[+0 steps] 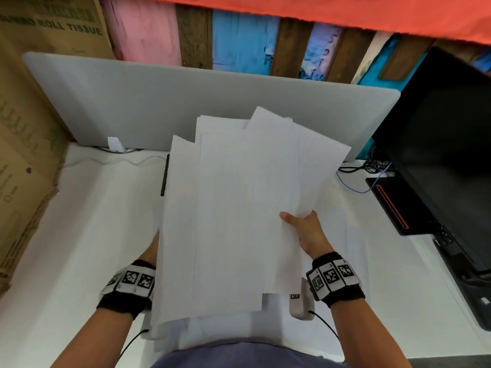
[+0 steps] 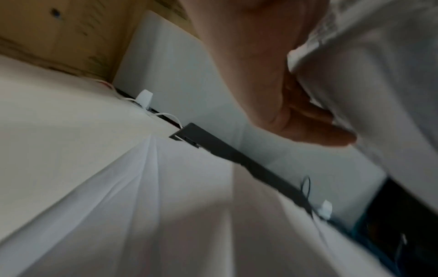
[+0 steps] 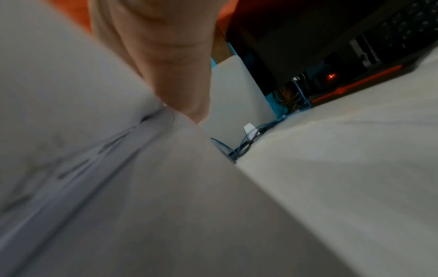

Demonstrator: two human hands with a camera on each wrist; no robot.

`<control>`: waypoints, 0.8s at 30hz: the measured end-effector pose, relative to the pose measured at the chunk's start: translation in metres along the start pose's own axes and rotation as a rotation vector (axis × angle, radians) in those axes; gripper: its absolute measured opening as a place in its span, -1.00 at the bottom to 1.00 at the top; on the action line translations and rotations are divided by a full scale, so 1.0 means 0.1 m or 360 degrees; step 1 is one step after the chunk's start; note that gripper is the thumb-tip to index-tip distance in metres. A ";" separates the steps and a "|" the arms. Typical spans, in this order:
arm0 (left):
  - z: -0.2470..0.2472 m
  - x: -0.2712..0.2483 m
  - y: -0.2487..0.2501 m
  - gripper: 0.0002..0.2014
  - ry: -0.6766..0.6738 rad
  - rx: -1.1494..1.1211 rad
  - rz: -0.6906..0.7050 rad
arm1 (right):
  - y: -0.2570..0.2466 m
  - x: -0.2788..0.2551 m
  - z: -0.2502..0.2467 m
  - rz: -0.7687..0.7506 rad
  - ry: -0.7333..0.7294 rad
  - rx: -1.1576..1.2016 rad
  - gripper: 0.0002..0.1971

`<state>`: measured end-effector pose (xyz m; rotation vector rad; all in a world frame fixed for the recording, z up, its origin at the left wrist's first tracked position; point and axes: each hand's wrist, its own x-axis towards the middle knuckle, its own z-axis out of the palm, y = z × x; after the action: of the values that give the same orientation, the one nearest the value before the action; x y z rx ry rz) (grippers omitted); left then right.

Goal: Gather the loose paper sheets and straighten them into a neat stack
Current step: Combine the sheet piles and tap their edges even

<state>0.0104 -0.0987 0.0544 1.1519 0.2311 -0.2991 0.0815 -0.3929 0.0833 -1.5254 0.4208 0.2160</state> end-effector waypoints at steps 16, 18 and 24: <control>0.46 0.09 0.38 -0.09 0.0077 0.0549 0.0492 | -0.24 -0.23 0.09 -0.0547 -0.0290 -0.0055 -0.55; 0.55 0.09 0.40 -0.11 0.0078 0.0545 0.0542 | -0.33 -0.28 0.13 -0.0618 -0.0293 -0.0047 -0.55; 0.97 0.04 0.79 -0.76 0.0510 0.0286 0.1034 | -0.71 -0.43 0.26 -0.0818 -0.0118 0.0354 -0.62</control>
<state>0.0446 -0.1592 0.1590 1.3849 0.0996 0.4492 0.0733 -0.3650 0.1655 -1.3516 -0.0155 -0.1721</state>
